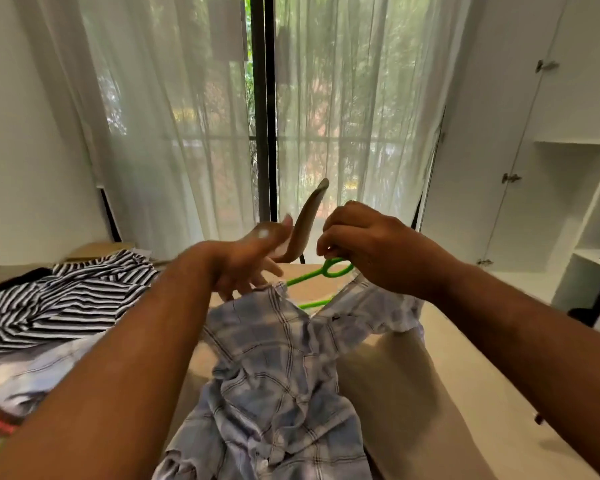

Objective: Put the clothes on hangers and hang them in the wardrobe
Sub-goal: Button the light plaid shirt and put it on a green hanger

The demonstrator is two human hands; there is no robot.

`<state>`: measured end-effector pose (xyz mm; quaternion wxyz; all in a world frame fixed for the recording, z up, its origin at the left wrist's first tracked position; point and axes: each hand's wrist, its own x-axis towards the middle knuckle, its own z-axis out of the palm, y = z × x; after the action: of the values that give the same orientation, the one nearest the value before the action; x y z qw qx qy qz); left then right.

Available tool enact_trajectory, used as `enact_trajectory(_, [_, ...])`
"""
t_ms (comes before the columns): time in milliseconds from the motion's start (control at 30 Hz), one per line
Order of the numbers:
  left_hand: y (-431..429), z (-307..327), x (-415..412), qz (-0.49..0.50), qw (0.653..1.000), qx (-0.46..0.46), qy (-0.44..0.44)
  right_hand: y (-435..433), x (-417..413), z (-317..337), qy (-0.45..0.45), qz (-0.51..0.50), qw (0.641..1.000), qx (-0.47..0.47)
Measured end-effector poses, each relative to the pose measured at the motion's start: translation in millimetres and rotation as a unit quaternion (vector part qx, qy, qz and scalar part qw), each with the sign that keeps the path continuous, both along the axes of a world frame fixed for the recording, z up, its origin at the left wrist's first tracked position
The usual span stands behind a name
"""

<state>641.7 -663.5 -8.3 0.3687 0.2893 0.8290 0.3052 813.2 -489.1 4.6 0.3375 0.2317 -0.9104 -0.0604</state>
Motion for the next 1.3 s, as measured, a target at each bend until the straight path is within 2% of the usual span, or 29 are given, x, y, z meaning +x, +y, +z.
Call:
enact_trajectory(33, [3.8,1.4,2.0,0.009,1.000,-0.012,0.015,0.9,4.9,2.1,0.003,0.002,1.000,-0.004])
enact_trajectory(100, [14.1,-2.6,7.5,-0.007,0.991,-0.079,0.106,2.2,15.5,6.2,0.006,-0.002,1.000,-0.011])
enact_trajectory(167, [24.8,-10.3,9.5,-0.078,0.968,-0.172,0.164,2.4,21.9,9.6,-0.016,-0.011,1.000,-0.021])
enact_trajectory(200, [30.3,-13.9,8.3,-0.113,0.957,-0.185,0.196,2.3,23.0,11.1,-0.031,-0.013,0.999,-0.029])
enact_trajectory(267, [37.2,-6.7,9.6,-0.123,0.941,-0.126,0.289,4.1,24.7,16.6,-0.050,-0.015,0.997,-0.054])
enact_trajectory(333, [33.5,16.9,14.3,-0.064,0.933,0.012,0.354,8.5,24.3,25.1,-0.054,-0.023,0.995,-0.082])
enact_trajectory(367, [28.9,33.4,19.6,-0.051,0.928,0.084,0.359,11.8,22.6,30.4,-0.053,-0.029,0.994,-0.094])
enact_trajectory(433, [17.6,71.1,27.7,-0.067,0.920,0.163,0.350,18.9,18.9,49.5,-0.035,-0.043,0.992,-0.112])
enact_trajectory(567, [-1.0,143.0,57.1,-0.147,0.894,0.195,0.376,23.6,13.9,119.1,0.060,-0.064,0.990,-0.114])
enact_trajectory(667, [-3.8,183.9,74.8,-0.120,0.880,0.214,0.407,9.1,21.9,173.7,0.102,-0.062,0.987,-0.106])
enact_trajectory(733, [-2.7,201.0,80.1,-0.106,0.837,0.195,0.499,-3.1,30.6,198.8,0.117,-0.048,0.986,-0.111])
enact_trajectory(833, [-1.0,213.9,88.2,-0.092,0.744,0.155,0.643,-17.3,40.5,219.1,0.133,-0.034,0.982,-0.129])
enact_trajectory(967, [-7.5,217.4,99.2,-0.037,0.672,0.200,0.712,-19.7,48.2,224.4,0.163,-0.049,0.972,-0.164])
enact_trajectory(1067, [-17.9,220.7,101.6,0.013,0.611,0.246,0.752,-9.0,68.1,213.4,0.149,-0.073,0.954,-0.248])
enact_trajectory(1133, [-26.7,225.4,100.5,0.050,0.589,0.272,0.760,-0.5,81.1,193.4,0.153,-0.144,0.935,-0.285])
enact_trajectory(1200, [-32.2,228.4,98.7,0.075,0.577,0.288,0.760,-1.1,88.6,165.2,0.193,-0.234,0.907,-0.293])
enact_trajectory(1267, [-32.6,228.4,101.5,0.082,0.579,0.292,0.757,-14.4,92.4,138.2,0.238,-0.286,0.883,-0.285])
enact_trajectory(1300, [-31.8,228.0,104.1,0.078,0.584,0.293,0.753,-20.6,93.1,128.8,0.231,-0.293,0.882,-0.288])
